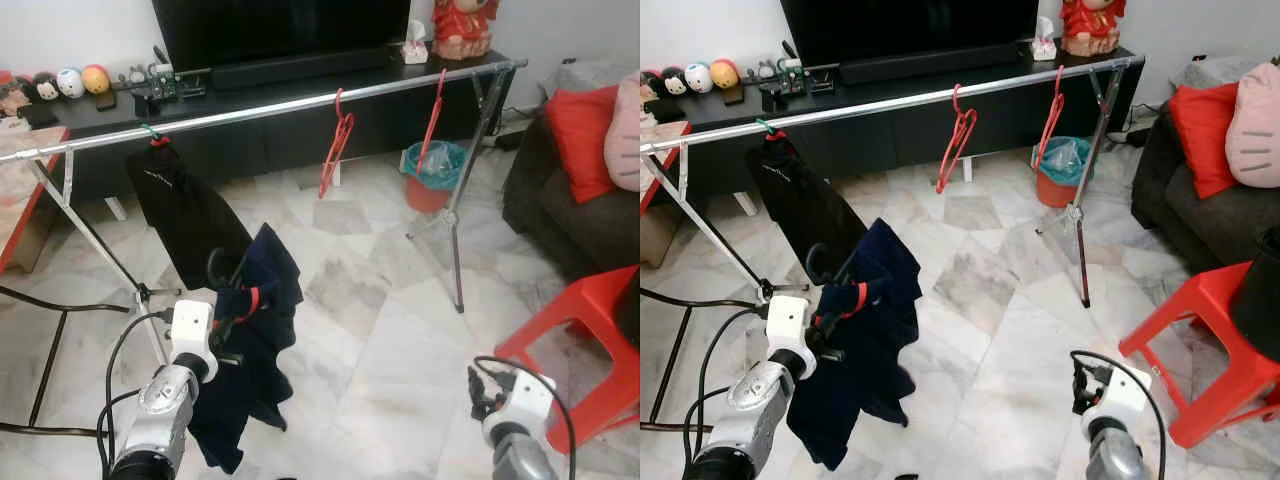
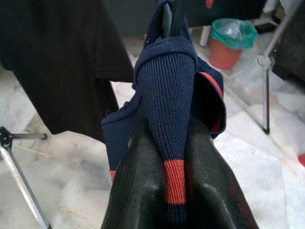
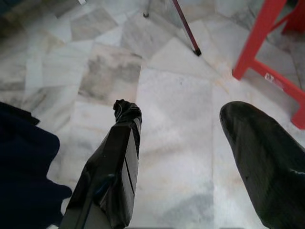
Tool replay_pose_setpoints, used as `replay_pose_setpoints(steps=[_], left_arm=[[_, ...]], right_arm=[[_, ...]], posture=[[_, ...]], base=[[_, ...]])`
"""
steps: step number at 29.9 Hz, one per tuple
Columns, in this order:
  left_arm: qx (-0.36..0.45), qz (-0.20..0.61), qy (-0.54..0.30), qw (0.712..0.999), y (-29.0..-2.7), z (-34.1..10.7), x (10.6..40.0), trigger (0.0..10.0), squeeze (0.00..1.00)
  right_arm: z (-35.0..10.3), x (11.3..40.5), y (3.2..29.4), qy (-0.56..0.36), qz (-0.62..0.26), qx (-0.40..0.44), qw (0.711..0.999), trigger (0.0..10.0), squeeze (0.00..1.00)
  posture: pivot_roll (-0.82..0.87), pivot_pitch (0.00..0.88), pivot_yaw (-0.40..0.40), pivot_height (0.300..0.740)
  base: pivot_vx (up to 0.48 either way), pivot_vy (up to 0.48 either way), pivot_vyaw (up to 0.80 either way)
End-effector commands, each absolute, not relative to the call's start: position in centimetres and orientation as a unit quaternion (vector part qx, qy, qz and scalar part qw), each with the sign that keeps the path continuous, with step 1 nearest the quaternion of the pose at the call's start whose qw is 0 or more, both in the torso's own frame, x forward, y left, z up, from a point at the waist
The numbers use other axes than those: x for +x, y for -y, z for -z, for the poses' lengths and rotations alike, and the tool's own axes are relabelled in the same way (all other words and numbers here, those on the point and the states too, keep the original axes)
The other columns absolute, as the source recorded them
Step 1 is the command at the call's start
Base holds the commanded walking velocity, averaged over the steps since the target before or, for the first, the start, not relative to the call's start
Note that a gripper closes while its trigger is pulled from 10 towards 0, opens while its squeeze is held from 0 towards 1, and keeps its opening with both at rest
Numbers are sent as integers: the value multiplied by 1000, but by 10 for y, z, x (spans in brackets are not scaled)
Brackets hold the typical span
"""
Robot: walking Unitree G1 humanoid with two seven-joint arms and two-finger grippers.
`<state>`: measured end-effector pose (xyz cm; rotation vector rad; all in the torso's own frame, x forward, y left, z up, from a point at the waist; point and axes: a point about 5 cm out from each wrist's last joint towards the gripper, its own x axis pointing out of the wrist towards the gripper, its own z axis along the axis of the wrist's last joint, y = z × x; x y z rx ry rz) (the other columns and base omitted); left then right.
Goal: Hang hanger
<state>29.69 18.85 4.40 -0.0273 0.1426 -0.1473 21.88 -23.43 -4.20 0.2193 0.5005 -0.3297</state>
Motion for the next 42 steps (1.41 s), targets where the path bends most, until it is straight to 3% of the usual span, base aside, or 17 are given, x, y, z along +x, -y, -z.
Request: replay_pose_setpoints(steps=[1,15,42], left_arm=[[-19,71,-35,997,-188,-56,302,10000,0],[-18,70,-15,997,-181,-70,314,10000,0],[-20,81,-11,996,-175,-75,320,10000,0]], right_arm=[[52,206,232,-272,173,107,940,10000,0],[53,211,214,-275,134,103,946,10000,0],[50,220,204,-264,122,100,952,10000,0]], posture=[[-14,0,53,740],[-36,0,80,740],[-33,0,102,740]], base=[[0,0,0],[0,0,238],[0,360,183]])
